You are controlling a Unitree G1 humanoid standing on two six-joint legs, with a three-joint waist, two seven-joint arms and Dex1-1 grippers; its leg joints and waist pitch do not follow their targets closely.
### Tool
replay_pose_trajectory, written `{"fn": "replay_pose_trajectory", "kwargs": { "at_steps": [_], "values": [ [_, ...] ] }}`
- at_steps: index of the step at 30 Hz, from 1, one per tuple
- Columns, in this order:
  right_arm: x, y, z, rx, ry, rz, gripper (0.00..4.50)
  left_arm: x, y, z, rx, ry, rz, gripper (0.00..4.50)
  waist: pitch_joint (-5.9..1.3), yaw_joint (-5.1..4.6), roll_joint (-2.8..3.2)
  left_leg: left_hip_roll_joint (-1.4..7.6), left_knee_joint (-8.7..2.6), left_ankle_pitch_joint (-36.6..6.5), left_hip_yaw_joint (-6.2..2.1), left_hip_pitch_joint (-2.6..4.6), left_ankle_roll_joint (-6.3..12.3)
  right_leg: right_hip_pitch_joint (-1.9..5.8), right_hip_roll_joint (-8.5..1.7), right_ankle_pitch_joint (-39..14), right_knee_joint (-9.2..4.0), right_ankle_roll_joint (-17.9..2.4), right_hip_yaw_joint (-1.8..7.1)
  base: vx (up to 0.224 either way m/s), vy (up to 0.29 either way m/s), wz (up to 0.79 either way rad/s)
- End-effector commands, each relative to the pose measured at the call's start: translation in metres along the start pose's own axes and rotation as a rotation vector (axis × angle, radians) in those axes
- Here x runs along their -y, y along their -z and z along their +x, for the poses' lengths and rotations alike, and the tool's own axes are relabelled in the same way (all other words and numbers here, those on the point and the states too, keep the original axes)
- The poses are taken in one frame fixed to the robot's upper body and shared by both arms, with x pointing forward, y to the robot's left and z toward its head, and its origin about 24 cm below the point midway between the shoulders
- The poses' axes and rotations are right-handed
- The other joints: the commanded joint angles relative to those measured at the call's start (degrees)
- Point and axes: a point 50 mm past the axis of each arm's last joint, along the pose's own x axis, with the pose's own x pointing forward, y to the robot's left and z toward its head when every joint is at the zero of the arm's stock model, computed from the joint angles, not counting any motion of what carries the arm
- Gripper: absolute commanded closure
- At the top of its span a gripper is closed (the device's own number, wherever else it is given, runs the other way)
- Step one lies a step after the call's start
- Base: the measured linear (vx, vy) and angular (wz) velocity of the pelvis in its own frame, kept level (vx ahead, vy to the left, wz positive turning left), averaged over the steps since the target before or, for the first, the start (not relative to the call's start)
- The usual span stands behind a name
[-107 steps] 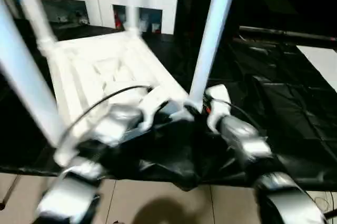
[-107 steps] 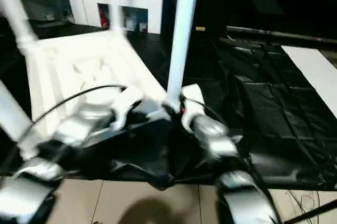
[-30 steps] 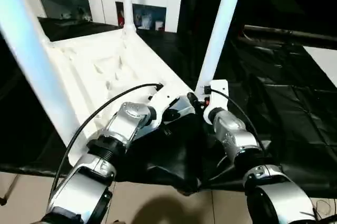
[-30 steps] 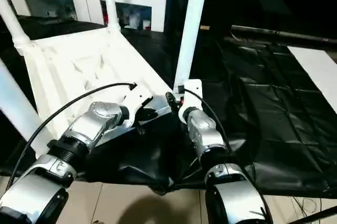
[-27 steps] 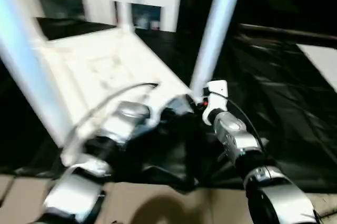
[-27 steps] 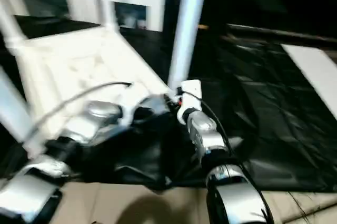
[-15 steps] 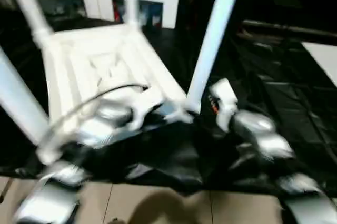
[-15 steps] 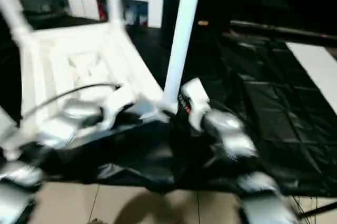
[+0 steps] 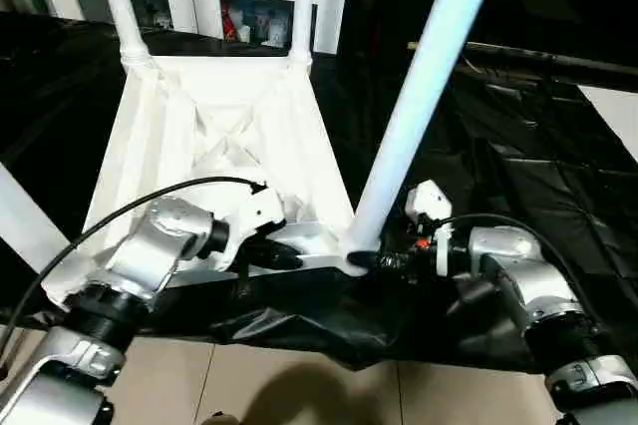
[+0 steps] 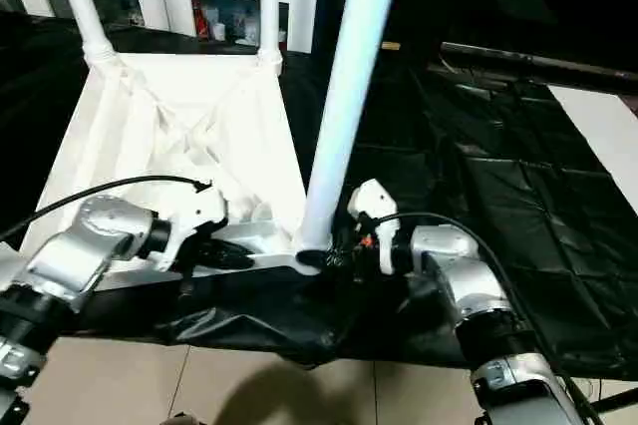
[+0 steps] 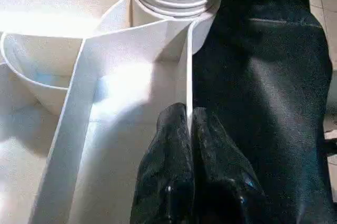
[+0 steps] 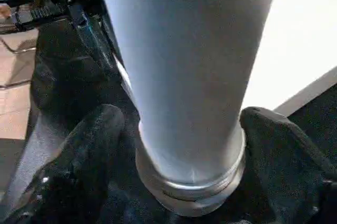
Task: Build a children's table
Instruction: Rotate leg to tighten
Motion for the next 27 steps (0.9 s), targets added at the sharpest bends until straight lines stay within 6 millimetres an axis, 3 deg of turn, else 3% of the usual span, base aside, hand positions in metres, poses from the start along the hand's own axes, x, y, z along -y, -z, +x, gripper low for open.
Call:
{"fn": "replay_pose_trajectory", "kwargs": {
  "at_steps": [1,3,9,10,14,15,16,17,18,20,23,26,27],
  "values": [
    [-0.001,-0.003,-0.001,-0.008,-0.019,-0.009,1.16,0.007,-0.003,0.006,0.014,0.058,0.006,4.50,-3.44,0.05,0.26,1.61,-3.36,-4.5,0.08,0.60,3.54,3.36,-4.29,0.0,-3.41,-13.5,2.95,0.000,0.000,0.00],
    [-0.001,-0.002,-0.001,-0.018,-0.019,-0.008,1.16,0.007,-0.003,0.005,0.014,0.056,0.006,4.50,-3.44,0.13,0.23,1.60,-3.34,-4.6,0.11,0.63,3.51,3.37,-4.30,0.3,-3.39,-13.5,2.94,0.000,0.000,0.00],
    [0.000,-0.003,-0.001,-0.012,-0.014,0.002,1.80,0.007,-0.003,0.006,0.017,0.056,0.003,4.50,-3.48,0.35,0.17,1.52,-3.27,-4.5,0.10,0.57,3.34,3.46,-4.27,0.2,-3.33,-13.2,2.94,0.000,0.000,0.00],
    [0.000,-0.003,-0.001,-0.010,-0.013,0.004,1.85,0.007,-0.003,0.006,0.017,0.057,0.003,4.50,-3.51,0.45,0.70,1.51,-3.26,-4.6,0.05,0.64,3.20,3.43,-4.30,0.4,-3.28,-13.3,2.96,0.000,0.000,0.00],
    [0.000,-0.002,0.000,-0.002,-0.001,0.013,1.93,0.008,-0.002,0.007,0.018,0.059,-0.006,4.50,-3.55,0.58,0.38,1.51,-3.25,-4.9,0.10,0.70,2.91,3.45,-4.20,0.6,-3.30,-13.3,2.94,0.000,0.000,0.00],
    [0.003,0.001,0.003,0.002,0.056,0.020,1.93,0.006,0.001,0.009,0.014,0.035,-0.022,4.50,-3.55,0.45,0.84,1.50,-3.24,-4.9,0.12,0.73,2.67,3.37,-4.18,1.0,-3.36,-13.4,3.01,0.000,0.000,0.00],
    [0.006,0.003,0.005,0.006,0.110,0.029,1.93,0.004,0.002,0.011,0.012,0.009,-0.035,4.50,-3.55,0.38,0.67,1.46,-3.28,-5.1,0.06,0.65,2.28,3.45,-4.16,0.9,-3.30,-13.4,2.95,0.000,0.000,0.00],
    [0.010,0.005,0.008,0.012,0.182,0.045,1.93,0.000,0.002,0.015,0.013,-0.028,-0.049,4.50,-3.49,0.30,1.19,1.46,-3.34,-5.3,0.02,0.65,1.85,3.36,-4.20,0.6,-3.29,-13.4,2.99,0.000,0.000,0.00],
    [0.013,0.006,0.010,0.016,0.251,0.062,1.94,-0.003,0.002,0.018,0.013,-0.064,-0.063,4.50,-3.37,0.07,0.98,1.38,-3.40,-6.1,0.10,0.72,1.54,3.25,-4.11,-0.6,-3.65,-13.2,2.95,0.000,0.000,0.00],
    [0.021,0.011,0.017,0.033,0.406,0.122,1.94,-0.014,-0.003,0.029,0.036,-0.175,-0.109,4.50,-3.09,-0.63,0.88,1.19,-3.67,-12.3,-0.14,0.95,-1.50,3.19,-4.29,-13.7,-4.85,-10.5,2.88,0.000,0.000,0.00],
    [0.030,0.017,0.026,0.039,0.608,0.204,1.94,-0.027,-0.013,0.045,0.070,-0.314,-0.188,4.50,-2.65,-1.10,1.01,1.00,-3.71,-15.3,-0.14,1.43,-2.20,2.37,-4.37,-21.1,-5.88,-8.8,2.95,-0.017,0.000,0.00],
    [0.036,0.020,0.036,0.042,0.785,0.300,1.94,-0.036,-0.023,0.060,0.084,-0.438,-0.252,4.50,-2.89,-0.90,0.96,1.07,-3.75,-14.8,-0.44,1.36,-1.84,2.50,-4.56,-23.0,-6.12,-7.1,2.93,-0.017,0.000,0.00],
    [0.037,0.018,0.041,0.035,0.826,0.314,1.94,-0.039,-0.025,0.063,0.077,-0.483,-0.258,4.50,-3.03,-0.84,1.61,1.06,-3.67,-14.3,-0.44,1.46,-1.78,2.45,-4.53,-21.5,-5.92,-7.3,2.99,0.000,0.000,0.00]
  ]
}}
